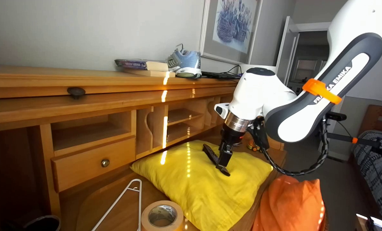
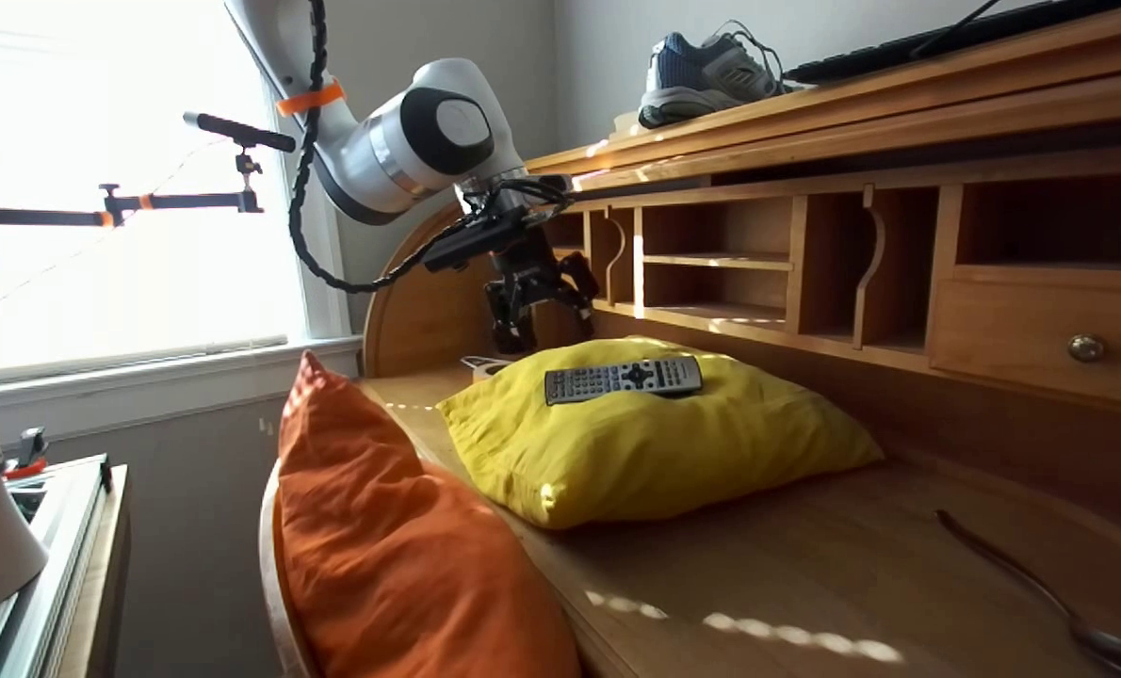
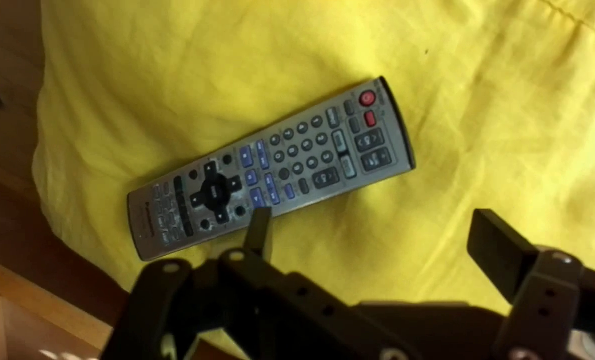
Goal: Put the remote on the pillow upside down
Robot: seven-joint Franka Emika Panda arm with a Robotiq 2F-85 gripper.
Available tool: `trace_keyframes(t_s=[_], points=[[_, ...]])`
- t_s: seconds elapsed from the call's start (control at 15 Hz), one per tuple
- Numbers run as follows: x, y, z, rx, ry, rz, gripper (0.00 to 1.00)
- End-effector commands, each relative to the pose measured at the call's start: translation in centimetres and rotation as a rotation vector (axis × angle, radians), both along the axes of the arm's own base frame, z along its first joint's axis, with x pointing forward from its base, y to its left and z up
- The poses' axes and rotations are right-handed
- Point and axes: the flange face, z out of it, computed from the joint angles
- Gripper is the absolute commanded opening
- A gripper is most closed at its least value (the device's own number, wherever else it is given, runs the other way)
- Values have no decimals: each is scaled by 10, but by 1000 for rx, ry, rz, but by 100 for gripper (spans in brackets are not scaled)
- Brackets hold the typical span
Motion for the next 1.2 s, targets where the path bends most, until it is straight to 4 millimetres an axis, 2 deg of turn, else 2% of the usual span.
trace_keyframes(t_s=[0.0,0.6,0.87,1.13], points=[[-4,-10,31,66,-44,-183,100],[-10,-52,104,160,-119,-630,100],[-19,-59,120,224,-75,-809,100],[-25,-64,128,318,-6,-836,100]])
